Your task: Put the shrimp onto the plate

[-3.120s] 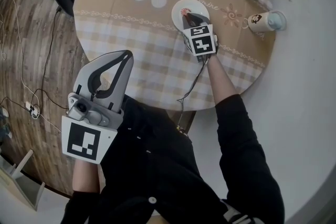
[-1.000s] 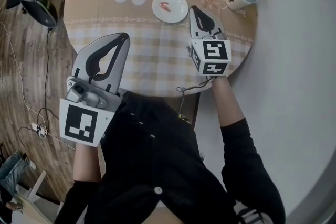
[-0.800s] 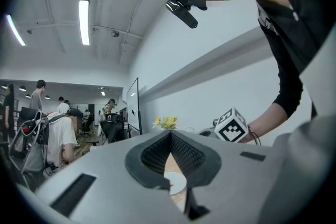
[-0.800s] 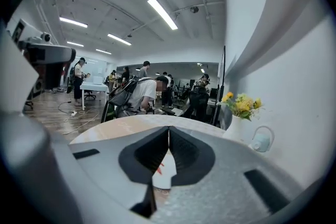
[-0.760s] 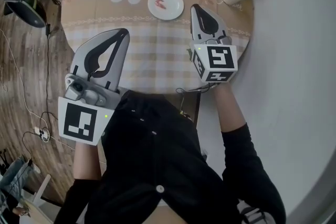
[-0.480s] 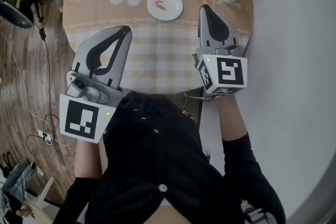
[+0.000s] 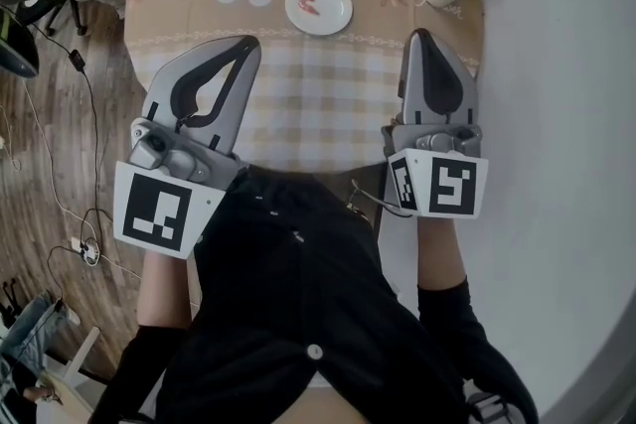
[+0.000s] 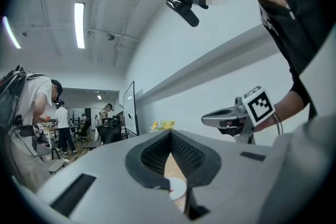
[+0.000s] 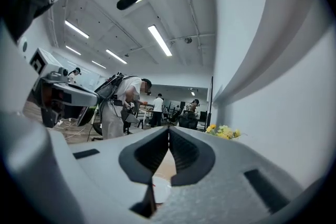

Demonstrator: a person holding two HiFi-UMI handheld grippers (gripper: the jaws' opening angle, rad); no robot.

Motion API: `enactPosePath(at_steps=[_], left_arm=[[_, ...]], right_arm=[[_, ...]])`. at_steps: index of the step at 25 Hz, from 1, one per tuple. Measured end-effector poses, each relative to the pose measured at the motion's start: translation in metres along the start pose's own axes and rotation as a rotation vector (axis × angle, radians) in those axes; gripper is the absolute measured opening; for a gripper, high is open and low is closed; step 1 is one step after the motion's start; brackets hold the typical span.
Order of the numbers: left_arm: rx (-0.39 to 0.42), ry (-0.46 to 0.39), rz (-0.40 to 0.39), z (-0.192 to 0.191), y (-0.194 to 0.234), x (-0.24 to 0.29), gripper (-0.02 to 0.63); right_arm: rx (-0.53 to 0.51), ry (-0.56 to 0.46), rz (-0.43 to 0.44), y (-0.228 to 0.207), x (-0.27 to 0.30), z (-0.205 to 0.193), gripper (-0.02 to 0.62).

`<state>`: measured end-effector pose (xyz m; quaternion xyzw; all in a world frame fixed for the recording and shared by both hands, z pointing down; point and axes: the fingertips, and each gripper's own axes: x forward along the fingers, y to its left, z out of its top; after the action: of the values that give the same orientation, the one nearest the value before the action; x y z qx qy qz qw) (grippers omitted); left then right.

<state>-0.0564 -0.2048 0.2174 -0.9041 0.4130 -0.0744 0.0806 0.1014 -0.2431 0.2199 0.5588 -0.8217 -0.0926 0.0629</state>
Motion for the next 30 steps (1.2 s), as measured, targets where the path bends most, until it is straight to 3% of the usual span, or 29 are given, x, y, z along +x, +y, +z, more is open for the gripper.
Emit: enactPosePath(at_steps=[30], left_arm=[[-0.003,0.002,0.019,-0.006,0.005,-0.008,0.002]], right_arm=[[0.019,-0.003,0.040,0.028,-0.008,0.003,0.002]])
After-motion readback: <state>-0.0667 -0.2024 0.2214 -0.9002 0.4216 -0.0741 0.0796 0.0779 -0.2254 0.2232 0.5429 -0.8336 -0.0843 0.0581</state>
